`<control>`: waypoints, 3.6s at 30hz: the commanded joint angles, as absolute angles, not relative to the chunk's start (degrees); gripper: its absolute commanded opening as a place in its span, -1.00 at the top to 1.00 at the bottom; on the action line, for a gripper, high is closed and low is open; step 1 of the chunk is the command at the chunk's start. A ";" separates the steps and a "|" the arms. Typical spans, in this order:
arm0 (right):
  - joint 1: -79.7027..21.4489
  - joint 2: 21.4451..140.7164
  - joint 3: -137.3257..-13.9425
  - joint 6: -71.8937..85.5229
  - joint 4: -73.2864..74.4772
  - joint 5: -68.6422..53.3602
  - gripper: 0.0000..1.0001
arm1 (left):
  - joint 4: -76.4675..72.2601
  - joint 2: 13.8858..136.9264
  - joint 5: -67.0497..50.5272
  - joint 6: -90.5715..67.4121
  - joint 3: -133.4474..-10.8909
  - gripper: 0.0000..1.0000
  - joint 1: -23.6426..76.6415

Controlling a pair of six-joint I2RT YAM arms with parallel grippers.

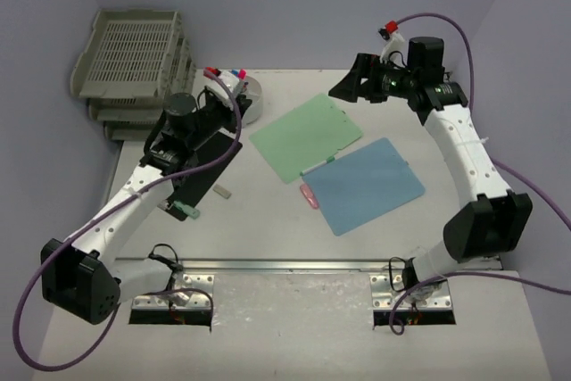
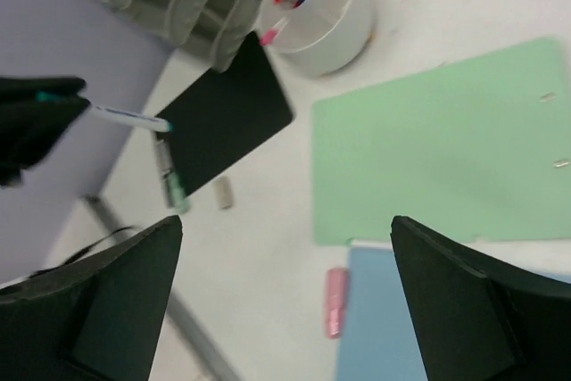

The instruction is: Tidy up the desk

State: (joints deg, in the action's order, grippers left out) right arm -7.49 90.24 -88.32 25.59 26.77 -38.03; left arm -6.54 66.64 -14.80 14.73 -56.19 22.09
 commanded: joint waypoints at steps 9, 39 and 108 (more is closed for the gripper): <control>-8.26 86.01 -82.42 11.91 28.42 -19.63 -0.85 | -20.87 88.42 -13.21 2.36 -68.24 1.00 6.68; -8.44 88.91 -73.88 30.47 29.84 -14.40 -0.97 | -40.93 106.70 -16.15 15.71 -70.19 -0.16 4.75; -24.35 120.39 -96.52 35.75 34.43 -17.00 1.00 | -17.90 68.42 -23.68 16.75 -50.73 -0.76 4.96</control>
State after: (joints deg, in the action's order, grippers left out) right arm -24.14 128.10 -96.03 39.83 40.56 -8.76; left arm -20.39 68.69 -20.34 22.18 -46.95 5.17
